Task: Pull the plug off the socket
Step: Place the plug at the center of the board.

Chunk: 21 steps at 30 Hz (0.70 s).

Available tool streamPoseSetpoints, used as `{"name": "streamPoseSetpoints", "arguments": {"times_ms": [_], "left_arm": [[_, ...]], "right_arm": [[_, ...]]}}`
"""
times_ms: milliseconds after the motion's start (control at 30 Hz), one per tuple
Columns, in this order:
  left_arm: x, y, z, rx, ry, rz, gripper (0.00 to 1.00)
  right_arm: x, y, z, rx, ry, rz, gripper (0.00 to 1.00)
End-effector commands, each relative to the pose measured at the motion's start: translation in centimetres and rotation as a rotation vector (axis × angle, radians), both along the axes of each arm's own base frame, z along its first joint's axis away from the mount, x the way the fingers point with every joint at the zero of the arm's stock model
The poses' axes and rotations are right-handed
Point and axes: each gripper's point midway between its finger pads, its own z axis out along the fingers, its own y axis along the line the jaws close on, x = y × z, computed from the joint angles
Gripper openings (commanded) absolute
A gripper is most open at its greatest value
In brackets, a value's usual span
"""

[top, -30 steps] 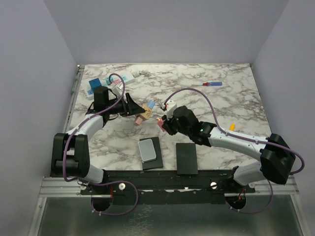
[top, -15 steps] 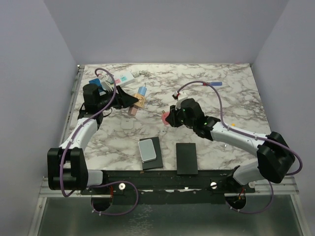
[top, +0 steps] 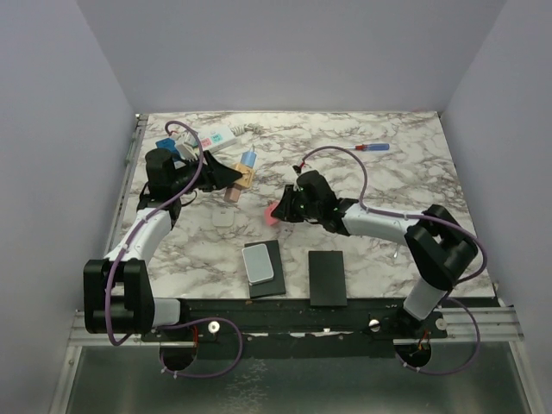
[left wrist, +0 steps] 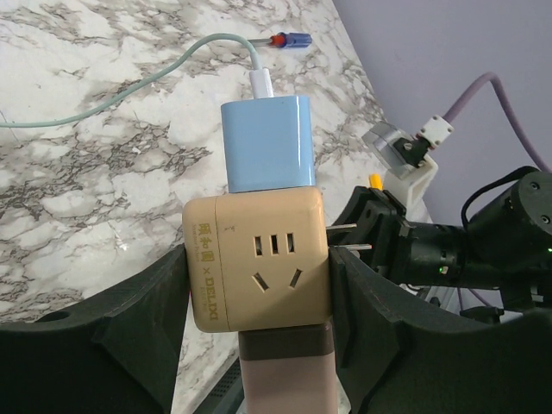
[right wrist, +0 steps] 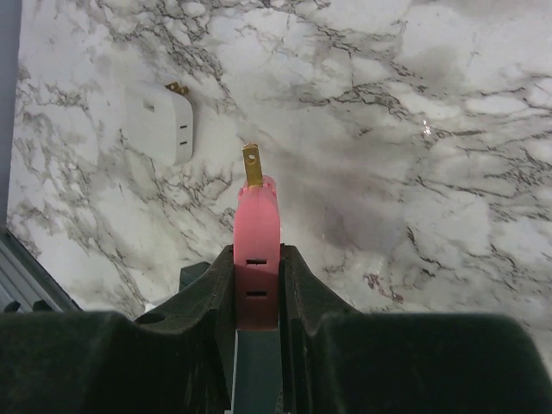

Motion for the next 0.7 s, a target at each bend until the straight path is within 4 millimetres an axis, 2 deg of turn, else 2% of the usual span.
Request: {"name": "streamPoseSetpoints", "arguments": {"times_ms": [0,133,267,500,667], "left_arm": [[-0.1,0.1,1.6,-0.007,-0.073,0.004,0.00],[-0.2,0.0,1.7,-0.007,-0.075,-0.001,0.00],[-0.2,0.0,1.6,-0.006,-0.073,-0.002,0.00],[-0.3,-0.1,1.3,-0.009,-0.062,-0.012,0.00],[-0.3,-0.1,1.2,-0.008,-0.062,-0.013,0.00]], "right_arm": [[1.6,3.1,1.2,0.107,0.006,0.005,0.01],[2.2,5.0,-0.2,0.103,0.022,0.049,0.01],[2.6,6.4,-0.6,0.117,0.027,0.076,0.01],[1.9,8.3,-2.8,0.094,0.071,0.118,0.01],[2.1,9.1,-3.7,0.096,0.080,0.102,0.09]]}}
